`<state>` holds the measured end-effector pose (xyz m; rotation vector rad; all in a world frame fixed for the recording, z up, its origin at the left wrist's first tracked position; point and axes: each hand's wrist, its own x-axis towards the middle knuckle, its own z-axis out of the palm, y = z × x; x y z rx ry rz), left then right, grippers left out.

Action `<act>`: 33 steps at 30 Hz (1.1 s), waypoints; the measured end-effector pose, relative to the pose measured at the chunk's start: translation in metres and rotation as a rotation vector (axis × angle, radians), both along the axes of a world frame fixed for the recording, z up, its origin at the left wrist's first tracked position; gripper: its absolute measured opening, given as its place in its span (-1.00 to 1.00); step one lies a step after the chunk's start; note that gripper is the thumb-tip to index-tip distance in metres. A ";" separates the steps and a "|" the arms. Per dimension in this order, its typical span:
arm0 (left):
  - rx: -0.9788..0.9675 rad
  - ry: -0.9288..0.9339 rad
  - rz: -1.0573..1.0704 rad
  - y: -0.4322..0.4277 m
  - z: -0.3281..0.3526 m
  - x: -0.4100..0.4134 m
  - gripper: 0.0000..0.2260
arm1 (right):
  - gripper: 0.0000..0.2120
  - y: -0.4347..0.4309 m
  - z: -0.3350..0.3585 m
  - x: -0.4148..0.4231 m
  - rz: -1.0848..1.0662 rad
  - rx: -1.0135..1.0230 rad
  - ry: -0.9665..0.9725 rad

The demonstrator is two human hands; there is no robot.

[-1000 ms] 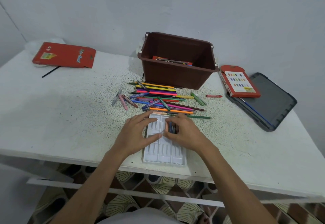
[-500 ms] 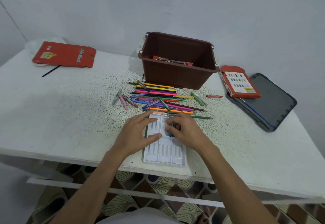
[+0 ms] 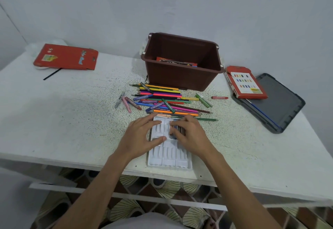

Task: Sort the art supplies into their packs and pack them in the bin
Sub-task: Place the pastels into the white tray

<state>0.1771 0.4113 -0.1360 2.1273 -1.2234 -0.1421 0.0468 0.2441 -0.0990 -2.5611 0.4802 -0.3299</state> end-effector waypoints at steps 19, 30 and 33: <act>0.104 -0.333 0.042 -0.067 0.034 0.018 -0.69 | -0.62 0.002 -0.031 -0.038 -0.087 -0.033 -0.132; 0.211 -0.339 0.153 -0.100 0.043 0.025 -0.81 | -0.60 0.002 -0.033 -0.038 -0.092 -0.021 -0.136; 0.051 -0.082 0.131 -0.091 0.044 0.026 -0.89 | -0.59 0.001 -0.033 -0.039 -0.096 -0.020 -0.138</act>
